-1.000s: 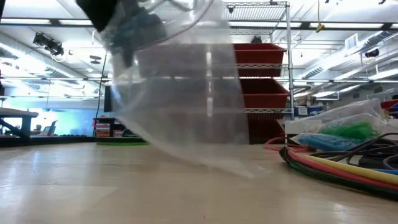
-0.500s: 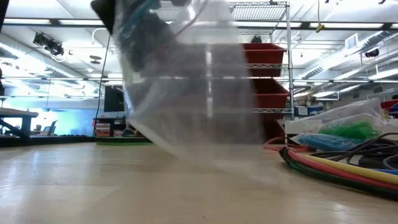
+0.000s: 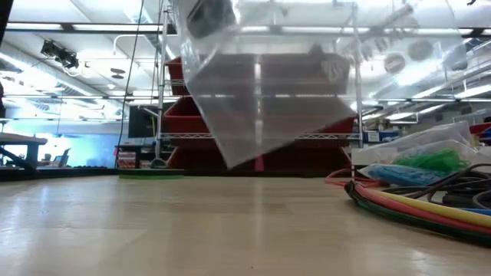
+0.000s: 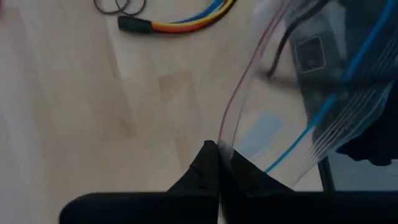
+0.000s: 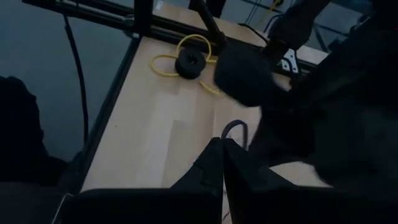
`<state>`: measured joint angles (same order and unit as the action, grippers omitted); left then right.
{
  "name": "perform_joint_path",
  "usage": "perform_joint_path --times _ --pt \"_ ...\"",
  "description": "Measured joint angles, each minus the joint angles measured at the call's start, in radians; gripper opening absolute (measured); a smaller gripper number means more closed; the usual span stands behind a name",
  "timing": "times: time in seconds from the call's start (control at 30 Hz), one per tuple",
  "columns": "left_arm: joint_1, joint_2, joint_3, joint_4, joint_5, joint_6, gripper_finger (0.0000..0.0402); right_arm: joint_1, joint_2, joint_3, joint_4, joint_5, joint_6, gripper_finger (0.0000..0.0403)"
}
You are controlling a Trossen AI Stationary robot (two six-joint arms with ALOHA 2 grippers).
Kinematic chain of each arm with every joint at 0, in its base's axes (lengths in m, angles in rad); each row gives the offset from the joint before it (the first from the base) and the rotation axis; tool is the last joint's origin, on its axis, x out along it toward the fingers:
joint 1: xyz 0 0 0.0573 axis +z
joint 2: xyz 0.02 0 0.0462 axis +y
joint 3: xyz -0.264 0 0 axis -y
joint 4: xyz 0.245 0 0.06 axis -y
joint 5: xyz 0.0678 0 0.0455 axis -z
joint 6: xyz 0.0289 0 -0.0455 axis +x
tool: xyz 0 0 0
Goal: Sort rubber bands
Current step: Put the black rubber band into the transparent zip bag
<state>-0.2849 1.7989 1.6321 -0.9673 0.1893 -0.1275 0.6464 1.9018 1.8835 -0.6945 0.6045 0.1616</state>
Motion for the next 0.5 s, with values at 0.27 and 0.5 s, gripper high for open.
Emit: perform_joint_path --times 0.27,0.5 --pt "-0.003 0.0 0.037 -0.109 0.0 0.013 0.0001 0.003 0.0 0.0 -0.002 -0.031 0.029 0.0022" --pt "-0.004 0.001 0.037 -0.119 -0.001 0.023 0.0001 0.022 0.001 0.0 -0.002 -0.047 0.086 0.0094"
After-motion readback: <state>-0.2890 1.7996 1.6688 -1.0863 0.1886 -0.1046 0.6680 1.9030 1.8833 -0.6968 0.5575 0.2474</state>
